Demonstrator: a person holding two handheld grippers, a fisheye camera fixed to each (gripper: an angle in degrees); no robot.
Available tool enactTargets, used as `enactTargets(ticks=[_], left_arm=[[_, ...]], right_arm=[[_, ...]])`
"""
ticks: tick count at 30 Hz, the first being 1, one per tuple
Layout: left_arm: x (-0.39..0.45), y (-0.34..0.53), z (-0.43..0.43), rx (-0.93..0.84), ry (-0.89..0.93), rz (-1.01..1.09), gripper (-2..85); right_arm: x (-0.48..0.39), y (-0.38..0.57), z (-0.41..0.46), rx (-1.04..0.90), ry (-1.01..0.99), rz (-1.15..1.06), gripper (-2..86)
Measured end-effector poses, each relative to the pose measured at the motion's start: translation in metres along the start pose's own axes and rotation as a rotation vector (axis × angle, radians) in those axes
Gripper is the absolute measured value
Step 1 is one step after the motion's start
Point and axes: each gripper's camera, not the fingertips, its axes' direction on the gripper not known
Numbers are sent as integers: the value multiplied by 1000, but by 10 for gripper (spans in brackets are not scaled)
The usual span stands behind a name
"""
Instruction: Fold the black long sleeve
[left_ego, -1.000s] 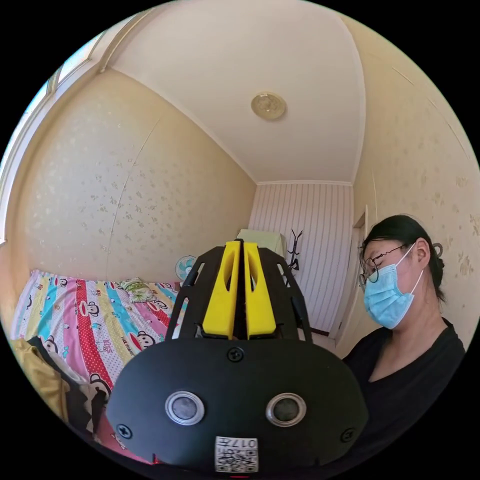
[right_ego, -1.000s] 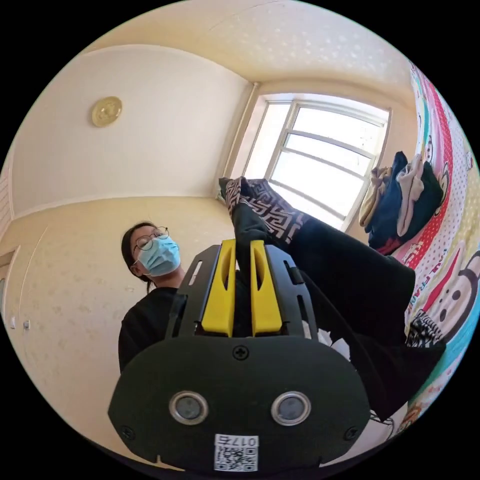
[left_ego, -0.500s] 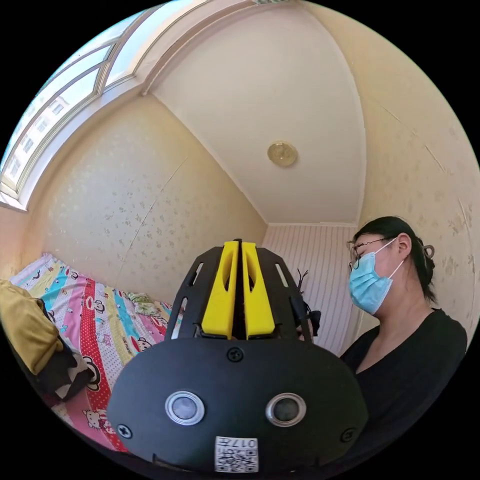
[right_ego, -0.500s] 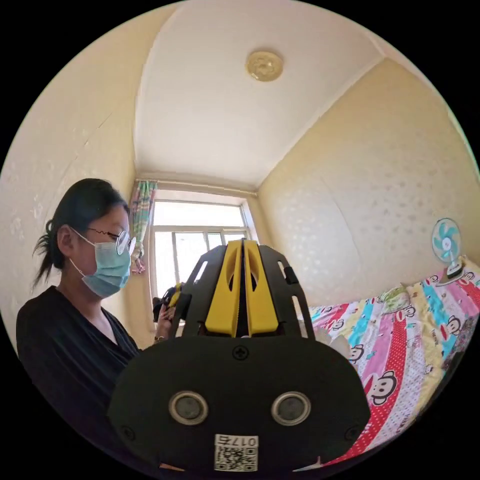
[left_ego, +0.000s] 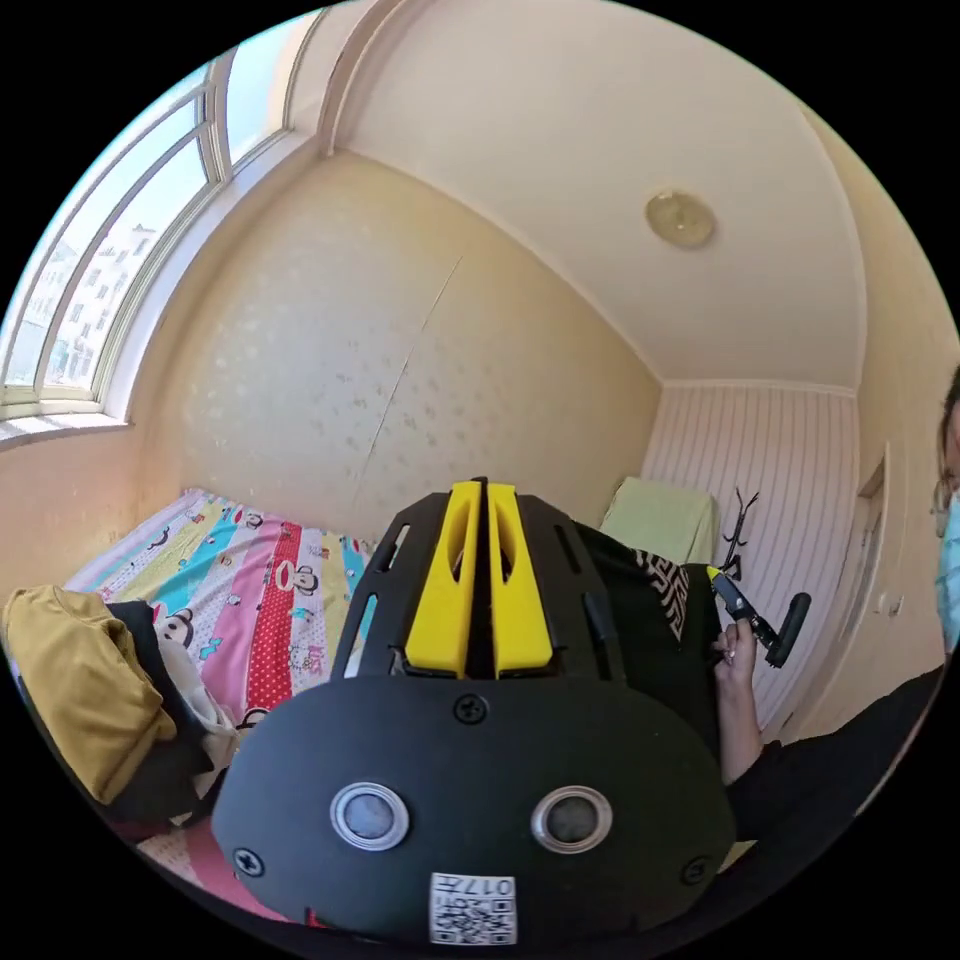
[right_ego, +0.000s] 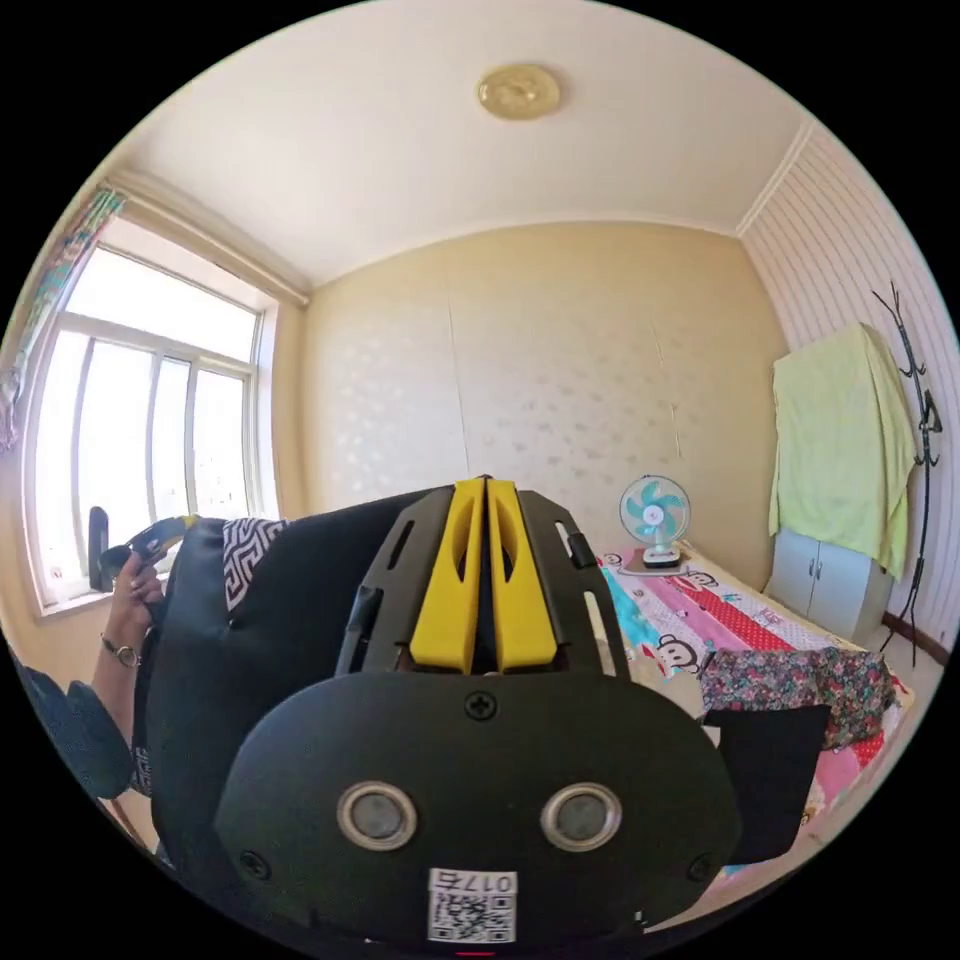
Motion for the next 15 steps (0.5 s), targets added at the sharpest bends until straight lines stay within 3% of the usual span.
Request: enactTargets(ticks=[3, 6, 11, 15], left_arm=[[-88, 23, 135, -201, -100, -27, 33], [-164, 91, 213, -388, -170, -133, 76], [-206, 223, 196, -620, -198, -213, 122], [-203, 318, 131, -789, -192, -343, 136]], right_arm=[[22, 49, 160, -322, -89, -71, 22], [40, 138, 259, -670, -7, -7, 54], [30, 267, 243, -889, 10, -56, 85], [35, 348, 191, -1077, 4, 42, 116]])
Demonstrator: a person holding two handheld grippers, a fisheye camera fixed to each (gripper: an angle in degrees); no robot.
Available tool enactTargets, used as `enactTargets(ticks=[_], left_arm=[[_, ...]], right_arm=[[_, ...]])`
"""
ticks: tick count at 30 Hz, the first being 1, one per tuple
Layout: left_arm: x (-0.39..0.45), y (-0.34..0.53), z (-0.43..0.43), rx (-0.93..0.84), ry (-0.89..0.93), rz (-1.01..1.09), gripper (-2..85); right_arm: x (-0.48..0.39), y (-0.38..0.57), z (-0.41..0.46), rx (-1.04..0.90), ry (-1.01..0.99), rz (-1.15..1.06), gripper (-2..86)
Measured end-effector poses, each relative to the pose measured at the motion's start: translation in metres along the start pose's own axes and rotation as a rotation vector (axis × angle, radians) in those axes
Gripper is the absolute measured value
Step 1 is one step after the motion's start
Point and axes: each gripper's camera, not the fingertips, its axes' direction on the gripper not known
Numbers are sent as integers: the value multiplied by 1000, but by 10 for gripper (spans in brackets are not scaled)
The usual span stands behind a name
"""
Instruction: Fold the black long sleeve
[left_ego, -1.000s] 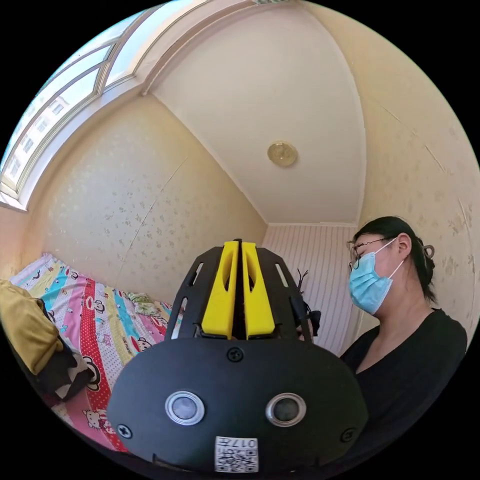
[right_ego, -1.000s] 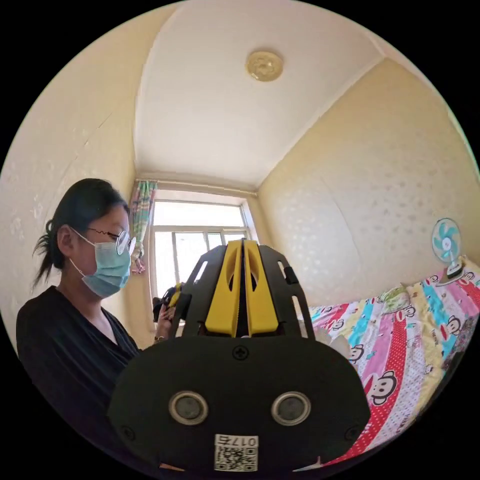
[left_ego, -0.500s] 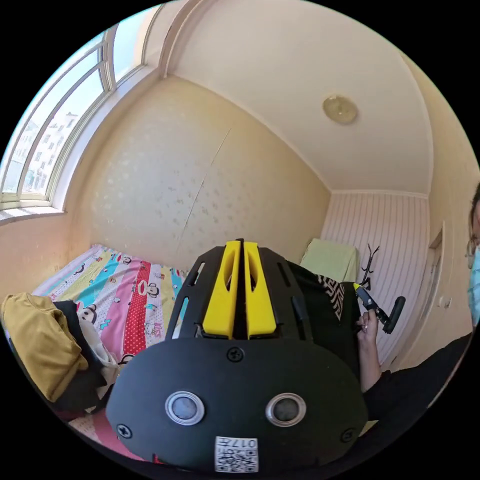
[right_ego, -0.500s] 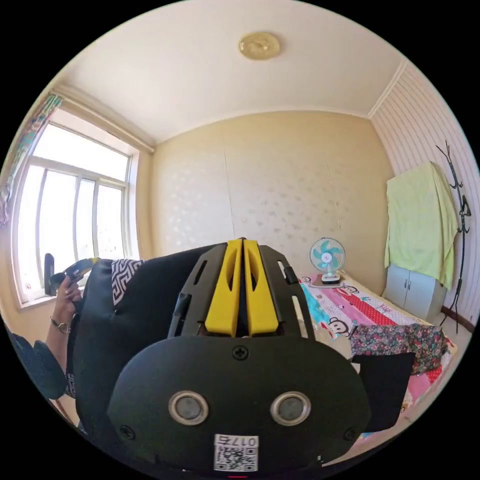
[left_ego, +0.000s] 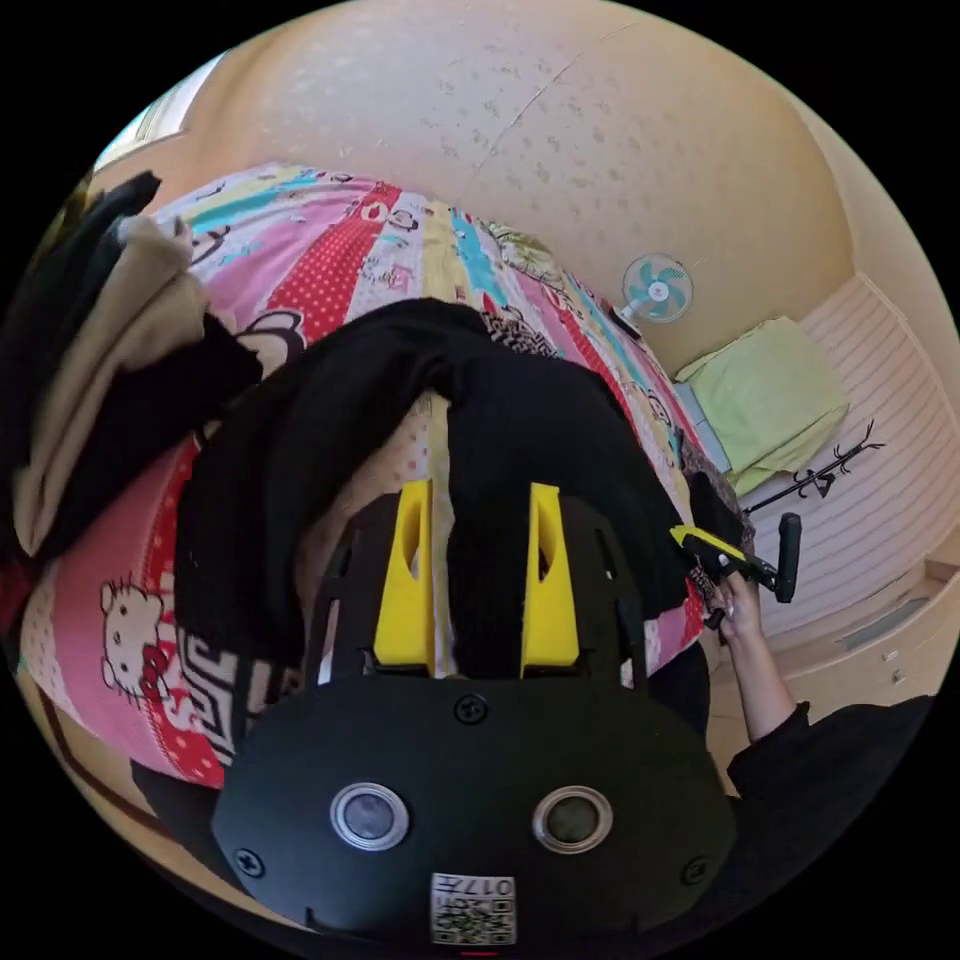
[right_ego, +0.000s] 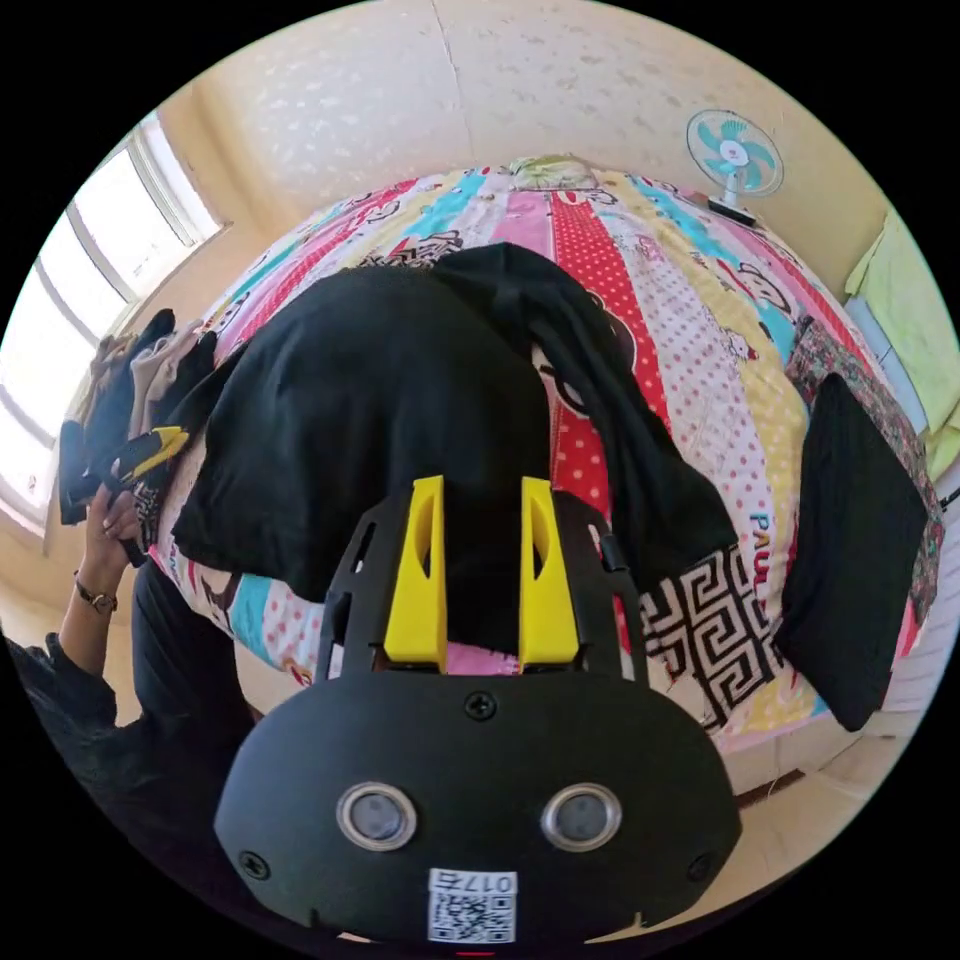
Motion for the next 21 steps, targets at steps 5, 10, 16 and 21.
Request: enactTargets(ticks=[5, 10, 16, 21], left_arm=[[-9, 67, 16, -54, 10, -98, 108], [-5, 43, -4, -312, 18, -63, 37], [-16, 98, -104, -456, 92, -12, 30], [-24, 174, -125, -504, 74, -112, 44]], right_arm=[[4, 46, -4, 75, -20, 116, 89], [3, -4, -47, -189, 20, -17, 51], [22, 22, -150, -344, -75, -147, 46], [75, 68, -138, -524, -159, 67, 60]])
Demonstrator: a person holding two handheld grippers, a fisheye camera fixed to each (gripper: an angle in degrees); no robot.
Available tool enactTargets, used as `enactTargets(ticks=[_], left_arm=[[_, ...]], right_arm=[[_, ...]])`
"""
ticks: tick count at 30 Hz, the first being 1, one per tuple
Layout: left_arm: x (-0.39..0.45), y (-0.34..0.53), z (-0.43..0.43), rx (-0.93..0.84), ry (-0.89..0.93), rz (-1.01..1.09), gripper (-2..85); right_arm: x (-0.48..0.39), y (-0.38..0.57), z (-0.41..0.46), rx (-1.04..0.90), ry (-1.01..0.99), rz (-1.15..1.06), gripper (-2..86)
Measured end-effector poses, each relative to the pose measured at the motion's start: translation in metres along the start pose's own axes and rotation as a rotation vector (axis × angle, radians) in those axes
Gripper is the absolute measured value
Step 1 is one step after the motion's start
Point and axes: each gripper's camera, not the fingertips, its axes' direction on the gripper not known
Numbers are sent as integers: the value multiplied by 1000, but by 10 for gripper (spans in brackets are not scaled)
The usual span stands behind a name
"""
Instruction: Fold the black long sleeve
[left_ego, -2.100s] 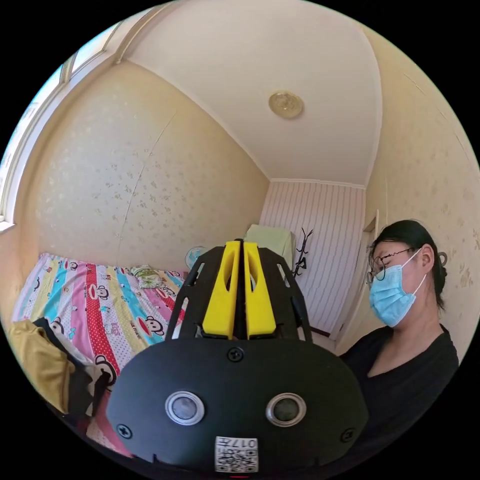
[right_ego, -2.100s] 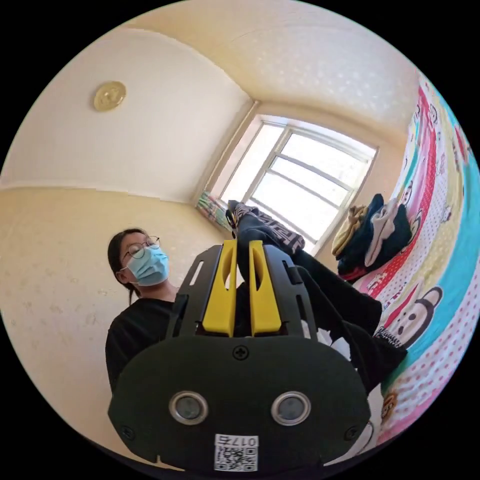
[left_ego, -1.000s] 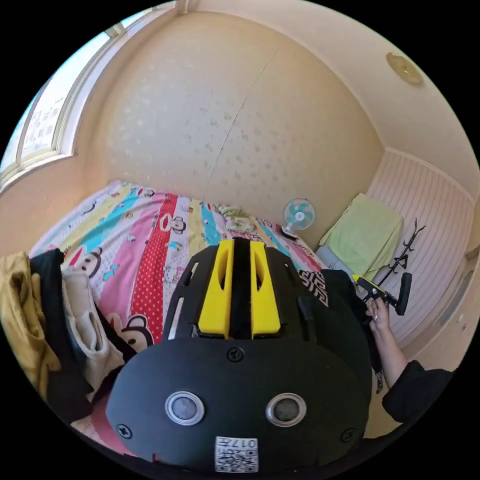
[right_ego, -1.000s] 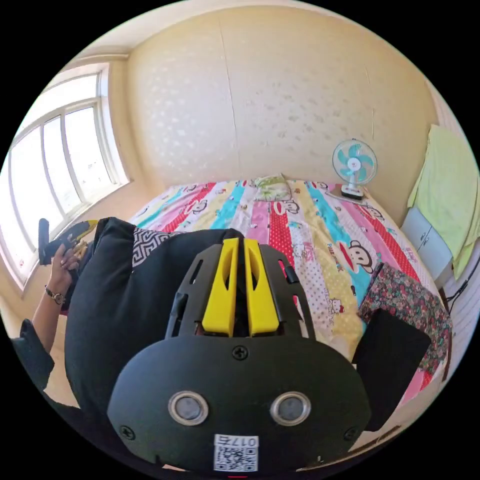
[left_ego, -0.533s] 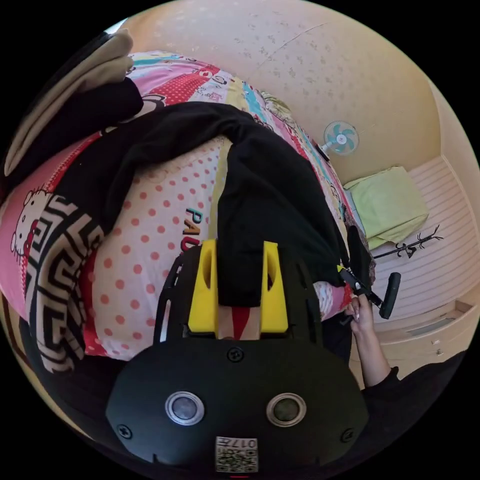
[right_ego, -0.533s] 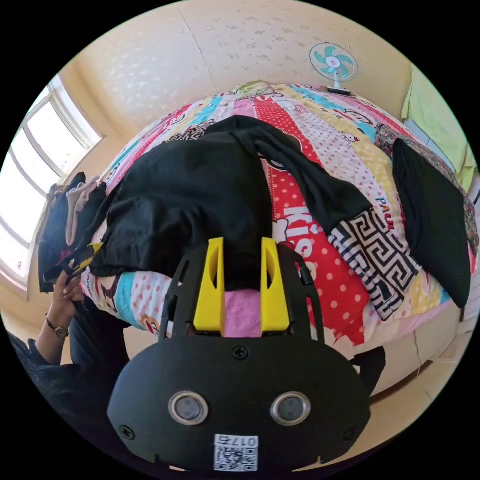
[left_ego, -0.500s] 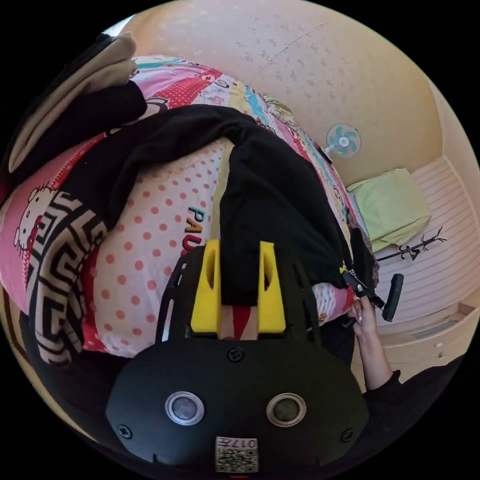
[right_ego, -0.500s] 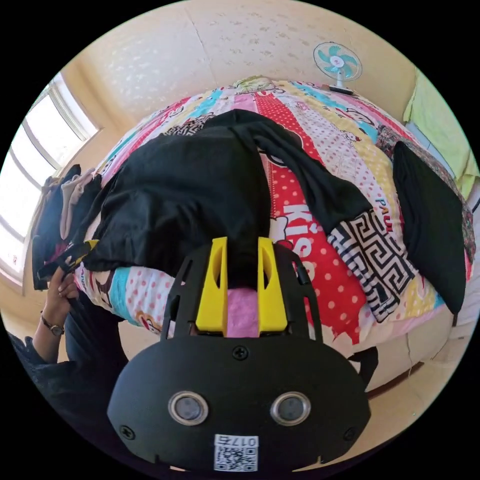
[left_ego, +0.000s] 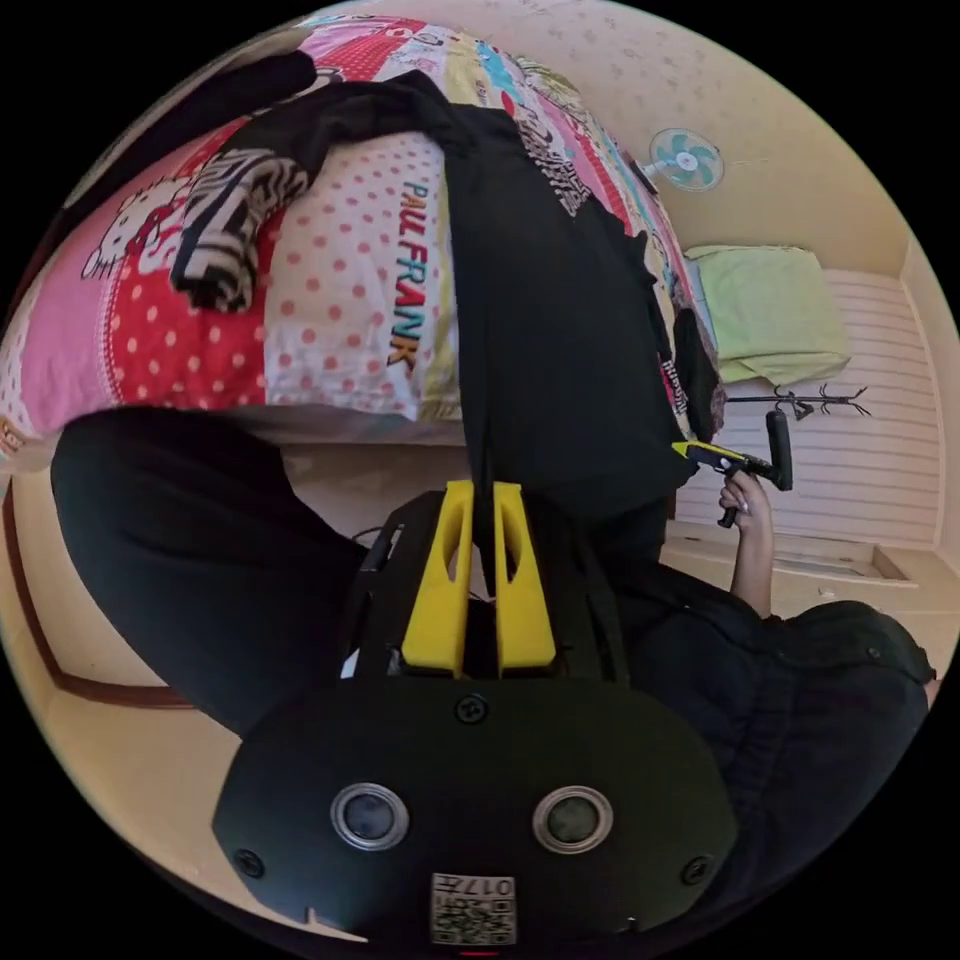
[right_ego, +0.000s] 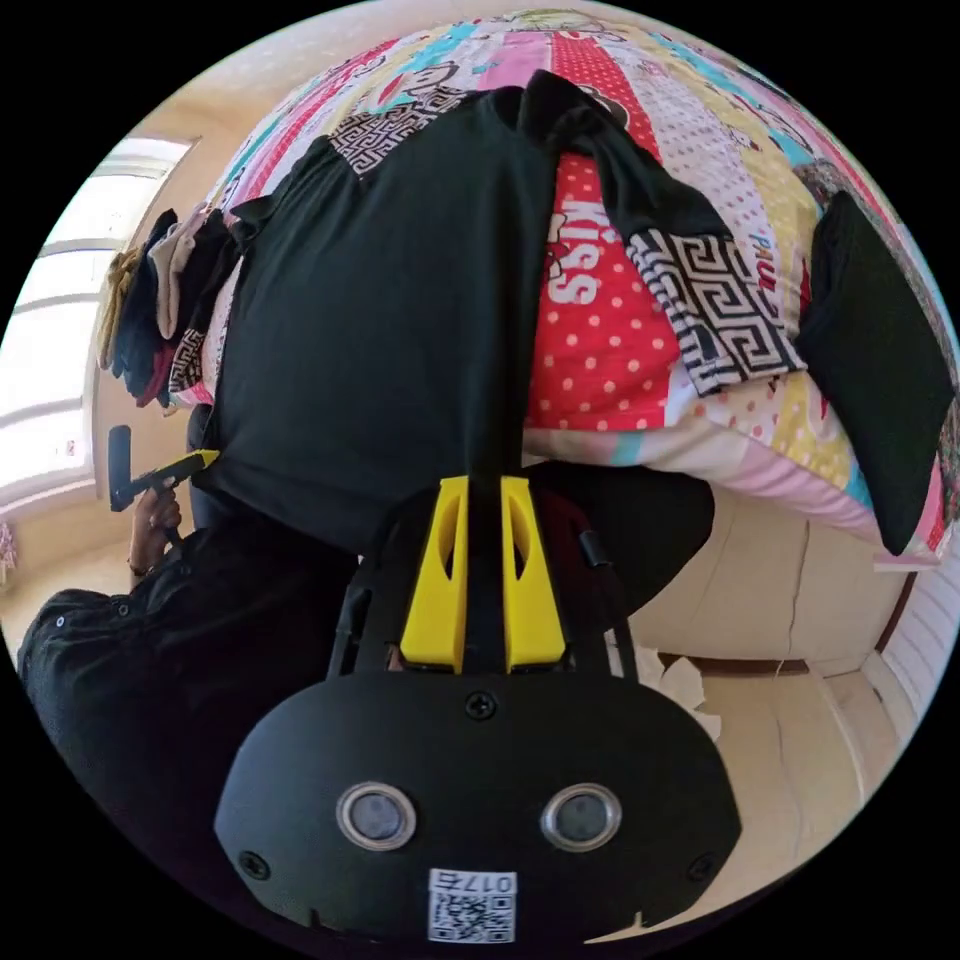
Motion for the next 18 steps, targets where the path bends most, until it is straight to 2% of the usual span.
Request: enactTargets(ticks=[2, 4, 6, 8, 9, 11, 14, 16, 18], left_arm=[[-9, 13, 1, 6, -13, -87, 53], [-9, 26, -20, 76, 3, -121, 57], [-3, 32, -44, 144, -11, -112, 58], [6, 35, -63, 189, -53, -102, 59], [14, 35, -73, 211, -79, -93, 59], [26, 32, -82, 226, -96, -83, 60], [49, 32, -92, 240, -85, -71, 59], [71, 39, -99, 257, -106, -53, 58], [85, 46, -101, 250, -128, -33, 57]], right_arm=[[26, 7, -15, 60, -60, 102, 71], [60, 18, -48, 228, -141, 242, 106], [123, 42, -87, 503, -405, 483, 140], [169, 54, -93, 625, -563, 639, 140], [193, 52, -91, 627, -615, 707, 133], [213, 38, -91, 577, -656, 700, 102], [220, 25, -120, 450, -562, 610, 42], [223, 38, -167, 515, -575, 487, 34], [244, 82, -246, 685, -497, 433, 32]])
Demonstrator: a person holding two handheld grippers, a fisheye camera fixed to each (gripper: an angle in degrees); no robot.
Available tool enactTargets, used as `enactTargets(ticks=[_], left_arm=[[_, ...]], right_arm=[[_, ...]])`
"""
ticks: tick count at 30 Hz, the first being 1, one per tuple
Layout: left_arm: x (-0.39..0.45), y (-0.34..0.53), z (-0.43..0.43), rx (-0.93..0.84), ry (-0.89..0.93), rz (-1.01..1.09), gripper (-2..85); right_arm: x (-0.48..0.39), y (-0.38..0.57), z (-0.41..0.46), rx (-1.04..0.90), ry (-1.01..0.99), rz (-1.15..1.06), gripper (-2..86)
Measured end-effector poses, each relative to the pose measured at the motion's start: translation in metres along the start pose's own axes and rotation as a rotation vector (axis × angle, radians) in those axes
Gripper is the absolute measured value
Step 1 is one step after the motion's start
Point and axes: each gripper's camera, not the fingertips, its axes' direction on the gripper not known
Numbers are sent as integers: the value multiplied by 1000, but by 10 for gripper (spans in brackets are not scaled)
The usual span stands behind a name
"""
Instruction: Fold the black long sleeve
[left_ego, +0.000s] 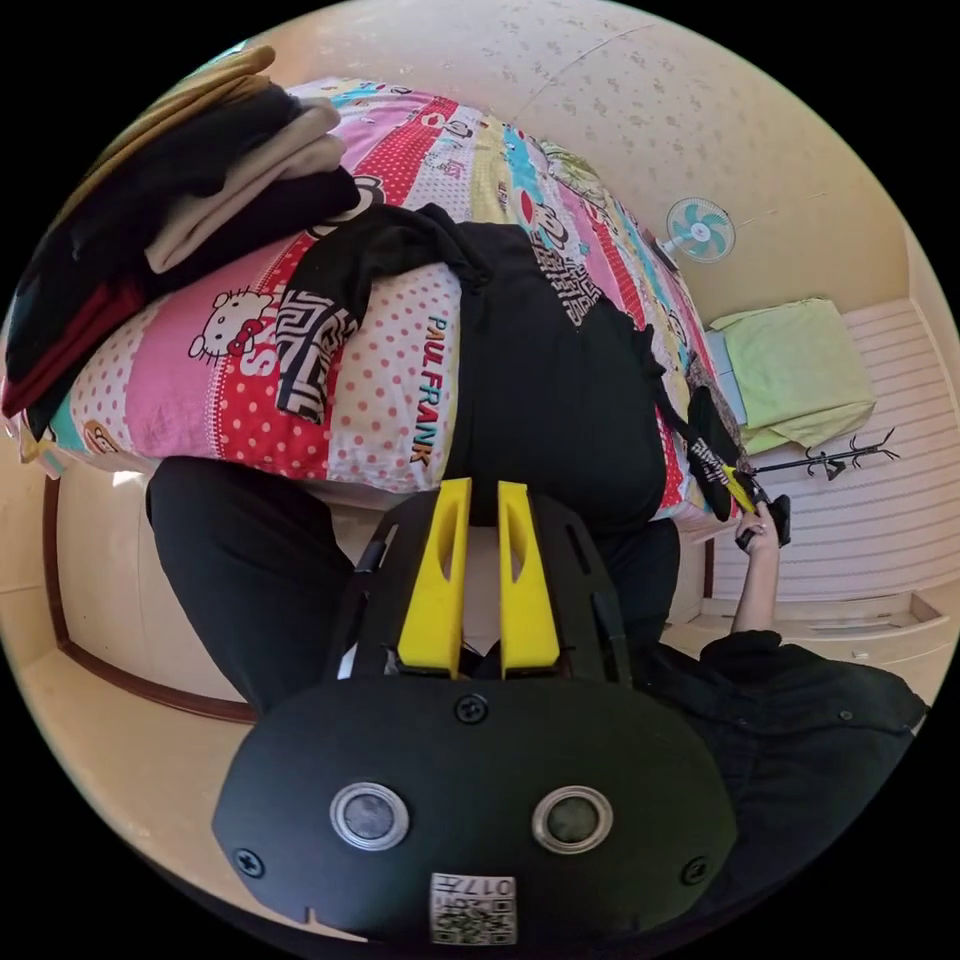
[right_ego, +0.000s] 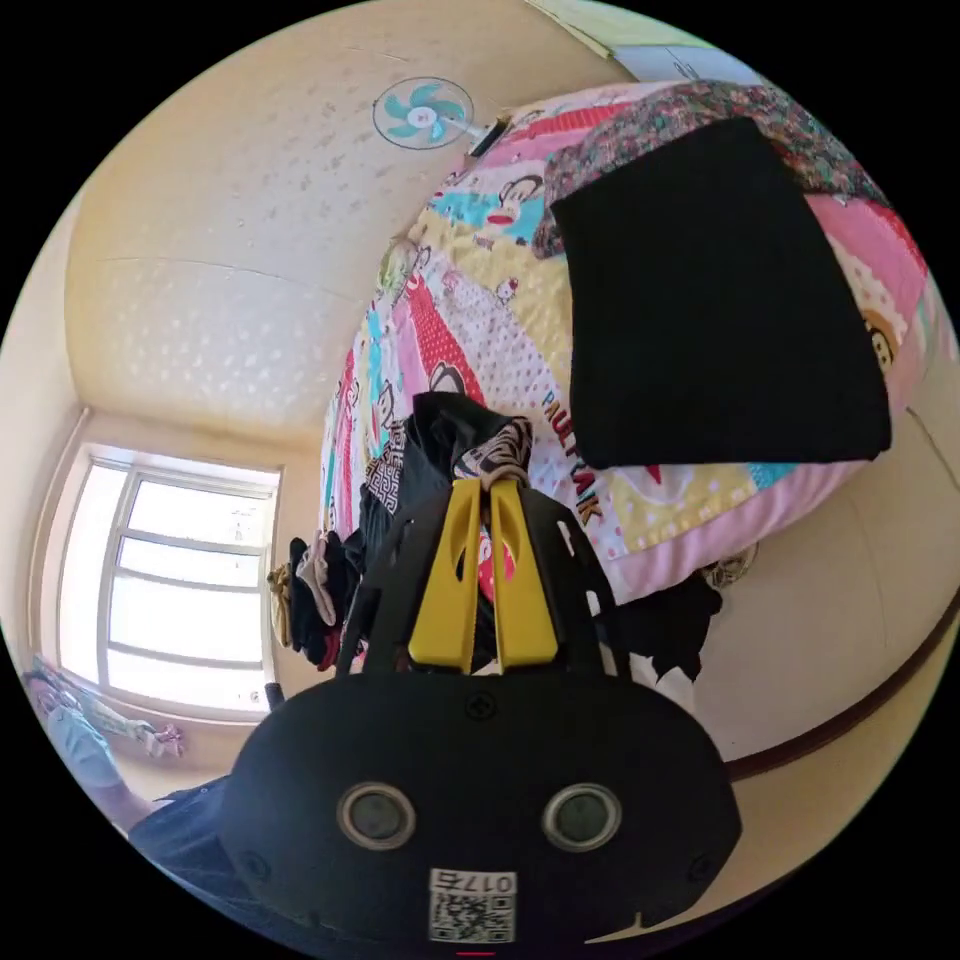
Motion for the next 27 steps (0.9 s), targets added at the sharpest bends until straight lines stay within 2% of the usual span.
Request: enactTargets(ticks=[2, 4, 6, 7, 9, 12, 15, 20, 27], left_arm=[[10, 5, -1, -14, -7, 17, 56], [22, 9, 5, -42, 19, 40, 57], [29, 12, 10, -58, 46, 31, 57], [34, 14, 12, -59, 69, 22, 57], [43, 17, 13, -69, 97, 16, 57], [59, 23, 7, -83, 71, 28, 56], [67, 25, -9, -74, 40, 21, 56], [74, 25, -38, -30, 53, -10, 58], [74, 36, -70, 5, 67, -67, 58]], right_arm=[[-1, -11, -62, 102, 117, -32, 35], [22, -14, -109, 215, 279, 53, 46], [81, -5, -131, 287, 399, 212, 77], [100, 0, -131, 275, 392, 265, 86], [158, 33, -124, 269, 195, 382, 109], [186, 77, -114, 400, -98, 393, 115], [188, 93, -106, 504, -243, 389, 115], [174, 71, -88, 492, -199, 396, 118], [152, 49, -76, 438, 97, 428, 105]])
